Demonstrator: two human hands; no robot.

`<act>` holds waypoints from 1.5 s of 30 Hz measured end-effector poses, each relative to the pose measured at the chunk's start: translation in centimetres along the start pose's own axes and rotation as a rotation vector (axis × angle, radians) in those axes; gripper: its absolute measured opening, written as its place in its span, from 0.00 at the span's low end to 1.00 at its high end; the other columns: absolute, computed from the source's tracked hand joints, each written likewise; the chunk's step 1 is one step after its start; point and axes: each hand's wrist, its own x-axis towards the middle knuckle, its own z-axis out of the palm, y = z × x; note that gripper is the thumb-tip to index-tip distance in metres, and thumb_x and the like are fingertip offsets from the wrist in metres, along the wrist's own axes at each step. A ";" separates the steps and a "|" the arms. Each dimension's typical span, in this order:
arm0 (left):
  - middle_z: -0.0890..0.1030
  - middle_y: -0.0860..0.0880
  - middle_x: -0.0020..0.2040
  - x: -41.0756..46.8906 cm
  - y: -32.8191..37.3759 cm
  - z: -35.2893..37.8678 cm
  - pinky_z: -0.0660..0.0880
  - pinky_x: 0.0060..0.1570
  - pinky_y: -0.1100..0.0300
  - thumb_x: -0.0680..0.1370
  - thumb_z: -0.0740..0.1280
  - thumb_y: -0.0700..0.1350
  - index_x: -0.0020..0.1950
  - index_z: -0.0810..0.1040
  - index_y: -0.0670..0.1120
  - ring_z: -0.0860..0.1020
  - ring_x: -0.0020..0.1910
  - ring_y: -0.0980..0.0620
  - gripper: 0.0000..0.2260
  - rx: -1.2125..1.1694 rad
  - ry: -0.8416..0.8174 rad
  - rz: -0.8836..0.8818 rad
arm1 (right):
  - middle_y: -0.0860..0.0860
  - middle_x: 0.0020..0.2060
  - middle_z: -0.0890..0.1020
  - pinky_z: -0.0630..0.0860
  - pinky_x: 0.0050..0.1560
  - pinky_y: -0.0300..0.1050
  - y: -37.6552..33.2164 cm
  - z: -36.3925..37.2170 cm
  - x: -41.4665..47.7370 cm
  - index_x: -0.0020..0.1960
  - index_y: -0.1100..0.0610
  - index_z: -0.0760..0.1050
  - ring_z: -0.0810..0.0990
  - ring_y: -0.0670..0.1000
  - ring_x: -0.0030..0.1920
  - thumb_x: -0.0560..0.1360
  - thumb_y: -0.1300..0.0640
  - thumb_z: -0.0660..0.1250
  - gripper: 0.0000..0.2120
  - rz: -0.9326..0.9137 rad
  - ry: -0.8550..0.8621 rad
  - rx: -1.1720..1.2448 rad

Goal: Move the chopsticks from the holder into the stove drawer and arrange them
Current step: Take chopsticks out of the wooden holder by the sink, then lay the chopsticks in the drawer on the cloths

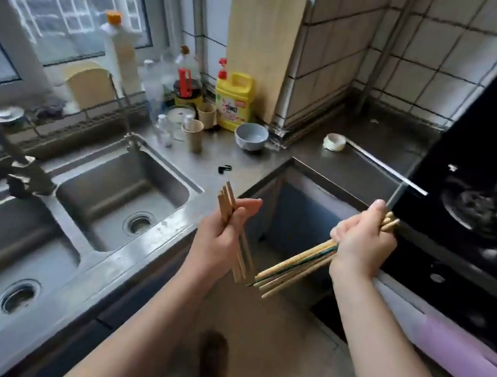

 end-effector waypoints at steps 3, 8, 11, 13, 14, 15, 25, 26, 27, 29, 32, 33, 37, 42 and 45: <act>0.83 0.56 0.56 1.2 -0.5 5.9 0.74 0.61 0.63 0.84 0.59 0.42 0.60 0.81 0.48 0.80 0.58 0.62 0.12 -0.015 -0.151 -0.042 | 0.46 0.16 0.63 0.60 0.22 0.36 -1.4 -4.6 3.6 0.28 0.55 0.59 0.62 0.46 0.17 0.81 0.50 0.59 0.24 -0.051 0.129 0.005; 0.84 0.50 0.56 3.1 -2.4 15.6 0.75 0.64 0.55 0.84 0.60 0.40 0.59 0.81 0.42 0.80 0.59 0.57 0.11 -0.085 -0.344 -0.069 | 0.45 0.16 0.64 0.61 0.23 0.40 -3.1 -11.4 9.1 0.28 0.55 0.60 0.62 0.48 0.18 0.81 0.48 0.58 0.24 -0.118 0.326 -0.079; 0.84 0.51 0.55 4.4 -3.6 21.5 0.75 0.64 0.53 0.83 0.60 0.40 0.58 0.82 0.43 0.80 0.58 0.57 0.11 -0.109 -0.448 -0.091 | 0.45 0.16 0.65 0.62 0.24 0.41 -3.6 -14.9 13.2 0.28 0.55 0.60 0.63 0.48 0.18 0.81 0.48 0.58 0.24 -0.139 0.431 -0.118; 0.84 0.53 0.55 5.3 -4.3 25.2 0.74 0.64 0.56 0.83 0.60 0.40 0.58 0.82 0.45 0.80 0.58 0.59 0.12 -0.116 -0.515 -0.123 | 0.46 0.16 0.64 0.62 0.24 0.40 -3.8 -17.1 16.2 0.28 0.55 0.59 0.62 0.48 0.18 0.80 0.47 0.58 0.24 -0.140 0.500 -0.124; 0.84 0.54 0.55 5.8 -4.6 27.1 0.74 0.64 0.57 0.83 0.60 0.40 0.58 0.82 0.46 0.80 0.59 0.60 0.12 -0.114 -0.543 -0.135 | 0.46 0.16 0.64 0.62 0.23 0.40 -3.9 -18.2 17.8 0.28 0.55 0.59 0.62 0.48 0.18 0.80 0.47 0.58 0.24 -0.137 0.536 -0.129; 0.84 0.54 0.56 6.2 -5.0 28.9 0.73 0.64 0.57 0.84 0.59 0.41 0.58 0.82 0.47 0.79 0.59 0.60 0.12 -0.116 -0.575 -0.146 | 0.46 0.17 0.64 0.61 0.23 0.38 -4.0 -19.2 19.4 0.29 0.55 0.59 0.62 0.48 0.18 0.80 0.47 0.58 0.24 -0.132 0.569 -0.134; 0.82 0.53 0.60 8.8 -10.1 43.2 0.68 0.69 0.59 0.84 0.58 0.42 0.61 0.80 0.46 0.77 0.63 0.60 0.13 -0.032 -0.874 -0.327 | 0.50 0.27 0.72 0.71 0.36 0.49 -2.0 -28.1 31.4 0.36 0.54 0.67 0.71 0.49 0.26 0.78 0.43 0.61 0.18 -0.087 0.822 -0.262; 0.81 0.52 0.61 8.8 -10.8 44.2 0.68 0.69 0.59 0.84 0.58 0.42 0.62 0.80 0.45 0.76 0.63 0.60 0.13 -0.018 -0.886 -0.346 | 0.50 0.27 0.72 0.71 0.35 0.49 -1.8 -28.7 32.3 0.36 0.54 0.67 0.71 0.49 0.26 0.78 0.44 0.61 0.18 -0.082 0.834 -0.247; 0.81 0.51 0.62 8.7 -11.5 45.1 0.68 0.69 0.60 0.84 0.58 0.42 0.63 0.79 0.44 0.76 0.64 0.60 0.13 -0.009 -0.898 -0.360 | 0.50 0.26 0.72 0.71 0.34 0.48 -1.5 -29.3 33.4 0.35 0.54 0.67 0.71 0.49 0.25 0.79 0.45 0.61 0.18 -0.082 0.847 -0.241; 0.80 0.51 0.63 8.3 -13.2 47.1 0.68 0.68 0.64 0.84 0.57 0.42 0.65 0.78 0.43 0.75 0.64 0.61 0.14 0.028 -0.934 -0.376 | 0.52 0.25 0.71 0.70 0.31 0.47 -0.8 -30.5 35.5 0.33 0.55 0.66 0.70 0.51 0.25 0.79 0.46 0.61 0.20 -0.078 0.871 -0.250; 0.79 0.53 0.63 7.4 -15.8 50.5 0.67 0.68 0.67 0.84 0.57 0.43 0.66 0.78 0.44 0.74 0.64 0.62 0.14 0.072 -0.953 -0.411 | 0.54 0.24 0.69 0.67 0.27 0.44 1.0 -33.1 38.9 0.33 0.58 0.65 0.68 0.52 0.23 0.79 0.46 0.61 0.21 -0.045 0.869 -0.229; 0.79 0.53 0.63 7.0 -16.6 51.6 0.67 0.67 0.67 0.84 0.57 0.43 0.65 0.78 0.45 0.74 0.65 0.62 0.13 0.083 -0.949 -0.432 | 0.54 0.24 0.69 0.66 0.26 0.43 1.7 -34.0 39.8 0.34 0.58 0.65 0.67 0.52 0.23 0.79 0.47 0.61 0.21 -0.030 0.865 -0.225; 0.80 0.55 0.58 5.3 -20.6 56.1 0.70 0.53 0.76 0.85 0.57 0.44 0.65 0.77 0.47 0.78 0.56 0.59 0.13 0.157 -0.956 -0.498 | 0.52 0.25 0.68 0.66 0.26 0.43 5.1 -37.9 43.6 0.33 0.55 0.63 0.66 0.50 0.23 0.79 0.47 0.62 0.20 0.052 0.826 -0.253; 0.80 0.51 0.63 3.3 -26.4 60.7 0.70 0.42 0.79 0.84 0.57 0.45 0.65 0.78 0.46 0.78 0.49 0.57 0.14 0.270 -0.924 -0.537 | 0.56 0.29 0.67 0.67 0.35 0.51 9.9 -41.8 47.1 0.31 0.53 0.63 0.67 0.55 0.31 0.74 0.40 0.62 0.21 0.135 0.715 -0.348; 0.80 0.51 0.63 2.5 -29.6 62.8 0.73 0.58 0.67 0.84 0.58 0.45 0.64 0.79 0.46 0.78 0.58 0.55 0.14 0.315 -0.898 -0.581 | 0.53 0.27 0.68 0.67 0.35 0.51 13.4 -43.7 47.6 0.30 0.51 0.63 0.68 0.54 0.30 0.76 0.41 0.60 0.21 0.178 0.623 -0.408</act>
